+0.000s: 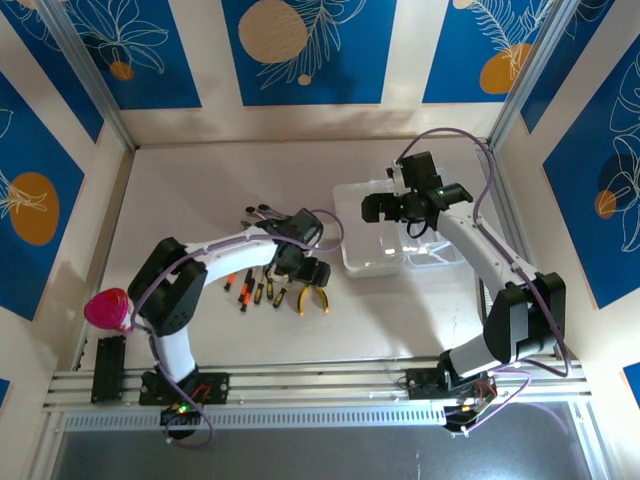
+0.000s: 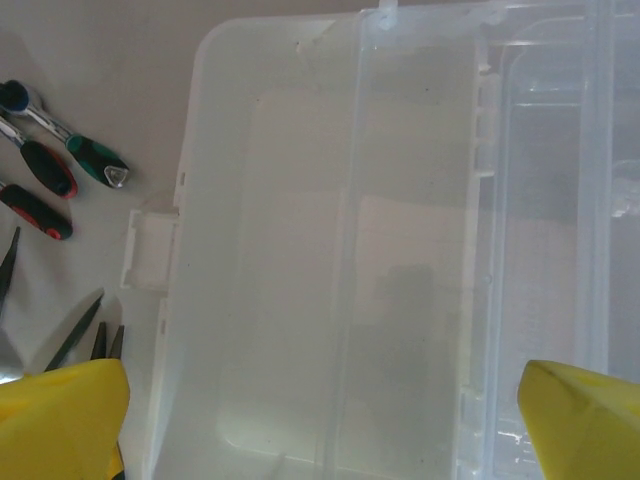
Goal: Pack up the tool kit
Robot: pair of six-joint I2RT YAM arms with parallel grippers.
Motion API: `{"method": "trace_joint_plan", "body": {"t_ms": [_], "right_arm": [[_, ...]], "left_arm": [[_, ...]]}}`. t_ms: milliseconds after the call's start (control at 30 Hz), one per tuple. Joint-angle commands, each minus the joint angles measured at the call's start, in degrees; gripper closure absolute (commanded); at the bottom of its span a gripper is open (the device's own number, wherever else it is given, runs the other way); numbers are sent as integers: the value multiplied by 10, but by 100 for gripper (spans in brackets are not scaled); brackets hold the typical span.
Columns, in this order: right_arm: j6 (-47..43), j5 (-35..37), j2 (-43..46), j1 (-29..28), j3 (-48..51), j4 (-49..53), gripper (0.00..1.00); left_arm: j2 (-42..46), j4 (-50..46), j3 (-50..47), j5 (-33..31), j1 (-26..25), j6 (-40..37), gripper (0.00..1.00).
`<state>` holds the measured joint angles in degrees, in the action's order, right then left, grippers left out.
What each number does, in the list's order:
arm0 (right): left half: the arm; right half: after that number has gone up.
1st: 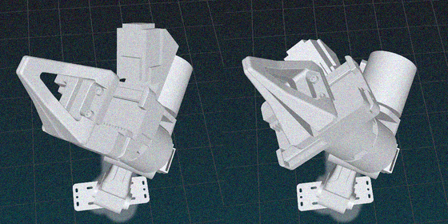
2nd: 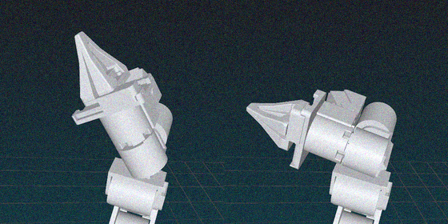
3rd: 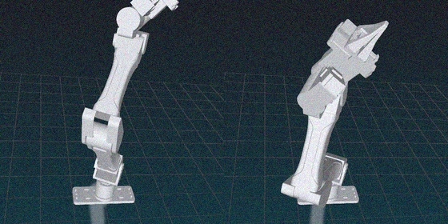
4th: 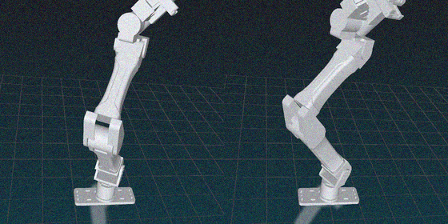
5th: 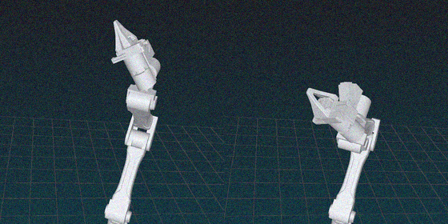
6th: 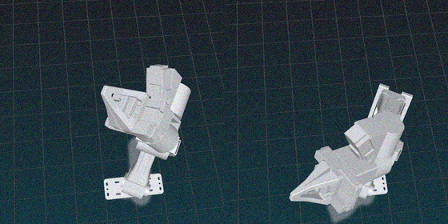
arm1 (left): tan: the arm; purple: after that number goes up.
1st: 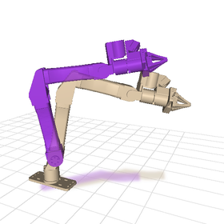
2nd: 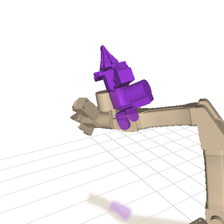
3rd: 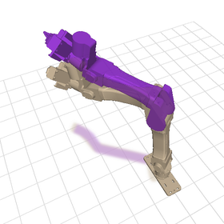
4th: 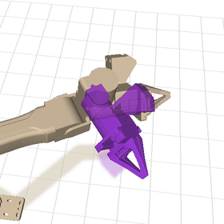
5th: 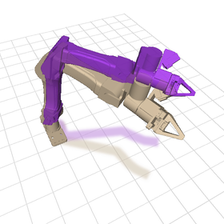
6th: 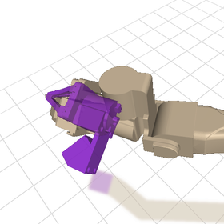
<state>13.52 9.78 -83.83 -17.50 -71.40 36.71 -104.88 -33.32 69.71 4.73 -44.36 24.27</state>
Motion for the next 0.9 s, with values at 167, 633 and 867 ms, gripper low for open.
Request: {"method": "trace_joint_plan", "body": {"t_ms": [167, 633, 867], "right_arm": [[-20, -44, 42, 10, 39, -38, 0], [-30, -67, 73, 21, 64, -37, 1], [-26, -63, 79, 25, 67, -33, 1]], "left_arm": [[-90, 0, 74, -38, -14, 16, 28], [-143, -19, 91, -52, -26, 14, 81], [-109, -12, 76, -59, -25, -3, 100]]}}
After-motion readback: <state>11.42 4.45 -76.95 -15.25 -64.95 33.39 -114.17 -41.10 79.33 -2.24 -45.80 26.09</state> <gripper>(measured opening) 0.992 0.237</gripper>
